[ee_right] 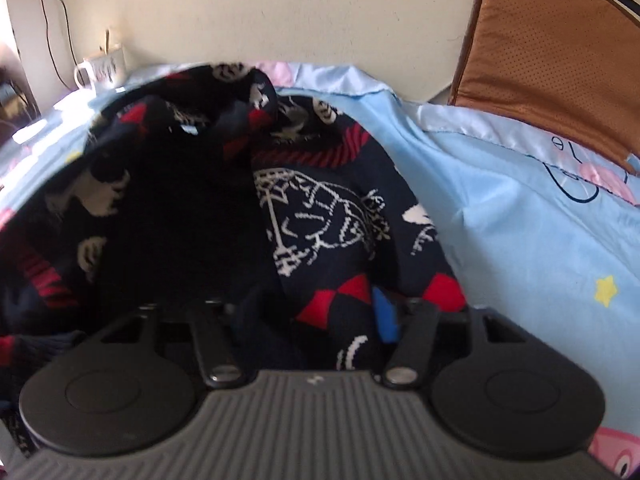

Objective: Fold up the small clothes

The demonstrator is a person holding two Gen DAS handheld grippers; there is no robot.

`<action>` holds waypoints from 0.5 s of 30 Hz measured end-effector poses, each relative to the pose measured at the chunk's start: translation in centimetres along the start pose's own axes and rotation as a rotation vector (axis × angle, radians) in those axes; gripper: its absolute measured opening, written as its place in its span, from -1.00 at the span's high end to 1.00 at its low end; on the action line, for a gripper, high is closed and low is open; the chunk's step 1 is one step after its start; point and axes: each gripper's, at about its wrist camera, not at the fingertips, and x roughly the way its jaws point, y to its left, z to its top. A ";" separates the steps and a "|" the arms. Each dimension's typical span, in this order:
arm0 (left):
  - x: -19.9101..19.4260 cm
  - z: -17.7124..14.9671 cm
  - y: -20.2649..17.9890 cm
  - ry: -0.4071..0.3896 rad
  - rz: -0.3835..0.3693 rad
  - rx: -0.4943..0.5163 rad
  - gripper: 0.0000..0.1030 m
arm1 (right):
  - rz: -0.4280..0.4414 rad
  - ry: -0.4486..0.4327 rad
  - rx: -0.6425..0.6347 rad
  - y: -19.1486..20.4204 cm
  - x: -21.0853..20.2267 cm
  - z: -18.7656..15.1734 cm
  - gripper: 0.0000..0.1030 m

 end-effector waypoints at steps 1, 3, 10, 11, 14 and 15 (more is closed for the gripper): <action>0.2 -0.3 0.1 0.023 -0.010 0.002 0.04 | -0.009 -0.027 0.044 -1.1 -1.0 0.2 0.77; -0.2 -0.8 0.1 0.016 -0.040 -0.006 0.79 | -0.010 -0.130 0.145 -3.6 -3.8 0.5 0.78; -4.3 -1.4 -0.2 -0.070 0.019 -0.071 0.83 | -0.013 -0.610 0.691 -15.8 -18.4 -5.0 0.78; -4.7 -1.4 -0.3 -0.079 0.029 -0.078 0.78 | -0.038 -0.617 0.714 -16.3 -19.1 -6.4 0.78; -4.7 -1.1 -0.3 -0.073 0.018 -0.089 0.14 | -0.137 -0.533 0.744 -16.5 -18.9 -10.4 0.58; -4.3 -1.0 -0.2 -0.066 0.022 -0.085 -0.25 | -0.168 -0.486 0.743 -16.4 -18.5 -11.8 0.50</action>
